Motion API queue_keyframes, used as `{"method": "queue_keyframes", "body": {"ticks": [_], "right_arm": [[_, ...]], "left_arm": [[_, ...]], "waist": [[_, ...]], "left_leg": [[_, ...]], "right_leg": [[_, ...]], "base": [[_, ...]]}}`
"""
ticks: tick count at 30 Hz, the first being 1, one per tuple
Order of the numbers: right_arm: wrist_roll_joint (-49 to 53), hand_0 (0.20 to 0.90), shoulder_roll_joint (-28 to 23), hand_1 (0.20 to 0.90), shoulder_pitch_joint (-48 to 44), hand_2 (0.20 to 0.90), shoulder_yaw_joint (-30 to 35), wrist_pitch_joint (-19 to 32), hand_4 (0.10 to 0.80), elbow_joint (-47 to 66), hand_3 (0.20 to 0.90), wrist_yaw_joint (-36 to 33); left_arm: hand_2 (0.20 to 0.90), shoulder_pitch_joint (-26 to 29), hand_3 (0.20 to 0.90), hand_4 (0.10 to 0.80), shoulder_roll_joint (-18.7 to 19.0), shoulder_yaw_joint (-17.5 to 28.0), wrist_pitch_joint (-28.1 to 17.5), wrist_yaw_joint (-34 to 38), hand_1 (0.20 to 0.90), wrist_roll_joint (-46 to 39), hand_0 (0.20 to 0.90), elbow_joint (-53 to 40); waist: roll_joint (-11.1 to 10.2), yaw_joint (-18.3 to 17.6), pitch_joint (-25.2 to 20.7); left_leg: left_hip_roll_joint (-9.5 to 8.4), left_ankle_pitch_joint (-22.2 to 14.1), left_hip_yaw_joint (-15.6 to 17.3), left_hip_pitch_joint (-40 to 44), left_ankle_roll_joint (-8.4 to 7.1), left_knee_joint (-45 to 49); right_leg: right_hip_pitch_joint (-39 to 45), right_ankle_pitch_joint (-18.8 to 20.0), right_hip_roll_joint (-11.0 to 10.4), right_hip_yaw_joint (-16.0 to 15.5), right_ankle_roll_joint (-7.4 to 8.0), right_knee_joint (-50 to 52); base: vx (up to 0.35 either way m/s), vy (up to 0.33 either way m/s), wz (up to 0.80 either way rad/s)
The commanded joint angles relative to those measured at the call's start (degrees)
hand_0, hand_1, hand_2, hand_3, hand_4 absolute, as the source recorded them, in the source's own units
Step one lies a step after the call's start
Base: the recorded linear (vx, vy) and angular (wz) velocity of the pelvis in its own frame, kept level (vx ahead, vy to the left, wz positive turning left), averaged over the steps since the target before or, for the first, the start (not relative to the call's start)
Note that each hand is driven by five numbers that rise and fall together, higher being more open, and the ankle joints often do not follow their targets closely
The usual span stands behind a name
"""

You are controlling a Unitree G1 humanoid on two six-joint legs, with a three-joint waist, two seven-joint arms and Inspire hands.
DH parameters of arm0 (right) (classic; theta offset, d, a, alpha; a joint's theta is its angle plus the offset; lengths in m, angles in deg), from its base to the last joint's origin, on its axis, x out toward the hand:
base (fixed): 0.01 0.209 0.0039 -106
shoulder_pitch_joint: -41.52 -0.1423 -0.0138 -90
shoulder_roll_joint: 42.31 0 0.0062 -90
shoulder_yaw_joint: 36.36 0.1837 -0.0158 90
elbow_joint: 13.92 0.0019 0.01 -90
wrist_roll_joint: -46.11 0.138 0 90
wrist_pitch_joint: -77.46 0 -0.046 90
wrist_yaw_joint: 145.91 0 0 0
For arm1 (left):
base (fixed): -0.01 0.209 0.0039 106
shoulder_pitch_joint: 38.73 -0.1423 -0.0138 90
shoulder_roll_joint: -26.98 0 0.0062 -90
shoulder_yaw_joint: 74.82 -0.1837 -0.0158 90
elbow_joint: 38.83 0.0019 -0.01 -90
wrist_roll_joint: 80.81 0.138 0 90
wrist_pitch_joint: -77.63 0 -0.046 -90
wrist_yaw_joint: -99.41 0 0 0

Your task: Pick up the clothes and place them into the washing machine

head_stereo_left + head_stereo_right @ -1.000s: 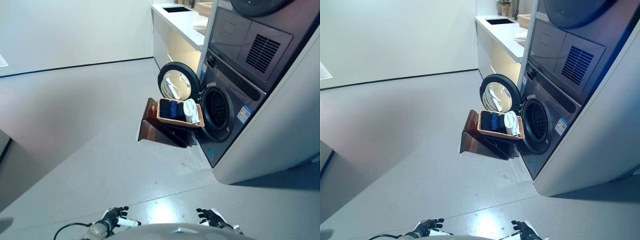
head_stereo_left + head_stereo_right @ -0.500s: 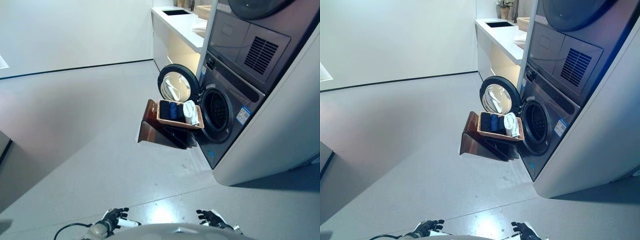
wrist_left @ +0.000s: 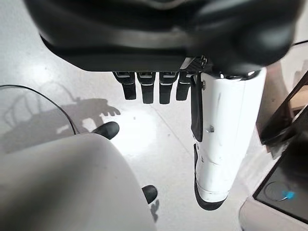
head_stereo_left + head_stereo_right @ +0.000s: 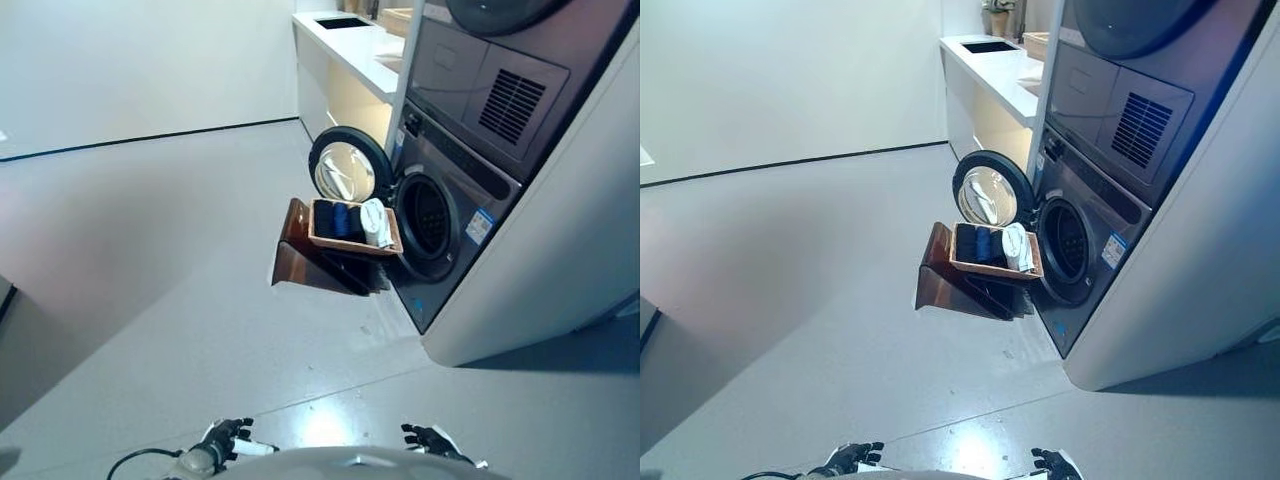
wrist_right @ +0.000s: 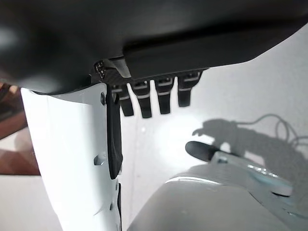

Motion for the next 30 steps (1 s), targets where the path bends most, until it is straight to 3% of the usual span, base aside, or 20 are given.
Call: {"method": "queue_keyframes", "body": {"ticks": [1,6,8,9,12,13,14,16,17,18,19,20,22,23,25,26,29,30], "right_arm": [[1.39,0.900,-0.76,0.900,-3.65,0.900,1.92,1.12,0.800,-4.40,0.900,-3.05],[2.71,0.900,-1.30,0.900,-4.48,0.900,4.05,0.94,0.800,-6.94,0.900,-3.53],[2.96,0.900,-1.50,0.900,-4.51,0.900,4.33,0.90,0.800,-7.24,0.900,-3.57],[3.45,0.900,-1.44,0.900,-4.54,0.900,4.70,0.64,0.800,-7.64,0.900,-3.32],[4.94,0.900,-1.27,0.900,-4.52,0.900,5.45,0.90,0.800,-8.15,0.900,-3.09],[5.89,0.900,-0.59,0.900,-4.51,0.900,5.83,0.94,0.800,-7.78,0.900,-3.23],[6.20,0.900,-0.45,0.900,-4.57,0.900,6.07,0.85,0.800,-7.38,0.900,-3.29],[6.24,0.900,-0.14,0.900,-4.62,0.900,6.26,0.62,0.800,-6.66,0.900,-3.19],[6.23,0.900,-0.19,0.900,-4.59,0.900,6.27,0.60,0.800,-6.64,0.900,-3.20],[5.24,0.900,-0.29,0.900,-4.61,0.900,5.99,0.38,0.800,-5.05,0.900,-3.27],[5.23,0.900,-0.34,0.900,-4.59,0.900,6.01,0.35,0.800,-5.02,0.900,-3.28],[4.48,0.900,-0.14,0.900,-4.48,0.900,5.80,-0.06,0.800,-4.15,0.900,-3.27],[4.09,0.900,-0.23,0.900,-4.30,0.900,5.53,-0.21,0.800,-3.14,0.900,-3.30],[4.12,0.900,0.06,0.900,-4.08,0.900,4.94,-0.07,0.800,-1.70,0.900,-3.10],[4.15,0.900,0.03,0.900,-4.17,0.900,3.98,-0.02,0.800,-0.52,0.900,-2.91],[3.71,0.900,0.02,0.900,-4.38,0.900,3.18,0.05,0.800,0.23,0.900,-2.80],[4.31,0.900,-0.93,0.900,-5.82,0.900,1.47,0.22,0.800,2.58,0.900,-3.39],[4.87,0.900,-1.22,0.900,-6.37,0.900,1.17,0.23,0.800,2.86,0.900,-3.71]], "left_arm": [[0.900,3.91,0.900,0.800,0.14,2.66,-2.12,0.39,0.900,-0.72,0.900,1.94],[0.900,5.55,0.900,0.800,1.40,3.37,-2.38,1.23,0.900,-0.50,0.900,0.89],[0.900,5.79,0.900,0.800,1.68,3.37,-2.28,1.17,0.900,-0.37,0.900,0.44],[0.900,6.23,0.900,0.800,1.92,3.12,-1.95,0.50,0.900,-0.34,0.900,0.04],[0.900,6.70,0.900,0.800,2.26,3.13,-1.76,-0.08,0.900,-0.11,0.900,0.37],[0.900,7.36,0.900,0.800,2.88,3.07,-1.57,0.20,0.900,-0.04,0.900,1.16],[0.900,7.89,0.900,0.800,2.94,2.85,-1.56,0.54,0.900,-0.13,0.900,1.28],[0.900,8.30,0.900,0.800,2.73,2.48,-1.61,0.73,0.900,-0.48,0.900,1.76],[0.900,8.30,0.900,0.800,2.68,2.47,-1.62,0.73,0.900,-0.49,0.900,1.78],[0.900,8.75,0.900,0.800,2.52,1.64,-1.98,1.19,0.900,-0.85,0.900,1.68],[0.900,8.76,0.900,0.800,2.46,1.63,-1.98,1.20,0.900,-0.85,0.900,1.69],[0.900,9.17,0.900,0.800,2.36,1.01,-2.06,1.78,0.900,-1.41,0.900,1.68],[0.900,9.12,0.900,0.800,2.24,0.72,-2.08,2.16,0.900,-1.83,0.900,1.46],[0.900,9.31,0.900,0.800,2.07,-0.20,-2.08,2.55,0.900,-2.03,0.900,1.20],[0.900,8.92,0.900,0.800,1.13,-0.86,-2.21,2.78,0.900,-2.93,0.900,0.64],[0.900,8.46,0.900,0.800,0.80,-0.95,-2.17,2.89,0.900,-3.44,0.900,0.53],[0.900,8.60,0.900,0.800,0.23,-1.73,-1.86,3.05,0.900,-4.42,0.900,-1.85],[0.900,9.04,0.900,0.800,0.13,-2.02,-1.82,3.05,0.900,-4.36,0.900,-2.19]], "waist": [[-3.51,-0.27,1.93],[-3.02,-0.15,3.35],[-2.76,-0.31,3.77],[-2.28,-1.07,4.65],[-1.81,-2.14,5.76],[-1.34,-3.12,6.23],[-1.25,-3.64,6.05],[-1.58,-4.71,6.10],[-1.17,-4.84,6.48],[-1.56,-5.84,6.66],[-1.23,-5.84,6.93],[-1.06,-6.73,6.70],[-1.05,-7.01,6.66],[-1.15,-8.08,5.53],[-0.20,-8.00,4.28],[0.52,-7.80,3.62],[-0.77,-6.27,3.87],[-1.44,-5.54,4.63]], "left_leg": [[-5.52,-8.95,2.73,-1.83,2.51,5.34],[-5.97,-11.50,2.47,-2.22,4.20,8.23],[-6.05,-11.94,2.32,-1.77,4.54,8.46],[-6.18,-12.76,1.38,-0.61,5.15,8.92],[-5.90,-13.55,0.59,0.74,5.90,9.69],[-5.65,-14.10,0.29,2.28,5.60,9.54],[-5.85,-14.69,0.03,3.96,5.12,8.99],[-6.46,-16.04,-1.04,7.33,3.96,7.91],[-6.01,-16.25,-1.23,7.85,3.91,7.85],[-6.10,-17.49,-2.31,10.58,2.69,6.75],[-5.74,-17.65,-2.32,10.95,2.65,6.71],[-5.05,-18.77,-3.07,13.94,1.70,5.49],[-4.55,-19.12,-3.53,15.09,1.51,5.07],[-3.07,-18.44,-4.96,16.68,0.65,5.49],[-0.57,-14.63,-5.45,15.75,-0.99,9.61],[1.11,-9.83,-5.75,13.70,-2.12,15.96],[2.06,0.60,-5.85,1.60,-2.22,39.72],[1.77,1.09,-5.70,-1.76,-1.71,45.49]], "right_leg": [[-3.59,-0.64,-2.82,4.28,2.48,3.75],[-7.19,-2.50,-2.74,3.87,3.14,13.51],[-8.58,-2.26,-2.80,3.47,3.31,16.81],[-11.20,-0.42,-2.64,3.09,3.53,23.63],[-13.83,0.51,-1.56,3.18,3.35,30.08],[-17.37,-0.52,-1.75,1.70,2.36,30.40],[-19.05,-1.16,-2.93,0.18,1.69,26.18],[-20.21,0.80,-5.22,-1.14,2.04,16.69],[-19.30,0.95,-4.89,-1.59,2.03,16.06],[-21.95,5.39,-7.11,-1.53,3.10,7.07],[-21.32,5.56,-6.80,-1.81,3.09,6.59],[-23.72,8.40,-7.24,-1.29,4.02,2.81],[-23.97,8.87,-6.69,-0.14,3.92,4.68],[-23.31,9.46,-4.88,3.23,3.13,6.11],[-22.19,9.64,-2.96,3.39,2.27,6.60],[-20.69,8.79,-0.88,2.89,0.90,6.87],[-14.20,4.98,1.44,1.61,-3.63,5.65],[-11.66,3.82,1.75,1.85,-4.65,4.76]], "base": [[0.013,0.087,-0.28],[0.060,0.115,-0.15],[0.095,0.106,0.01],[0.136,0.128,0.09],[0.152,0.098,0.08],[0.250,0.040,0.07],[0.361,0.028,0.00],[0.323,-0.057,0.08],[0.405,-0.127,0.27],[0.270,-0.079,0.24],[0.490,-0.178,0.28],[0.341,-0.143,0.18],[0.339,-0.178,0.18],[0.355,-0.242,0.35],[0.398,-0.356,0.69],[0.303,-0.387,0.76],[0.245,-0.427,0.18],[0.136,-0.297,-0.09]]}}
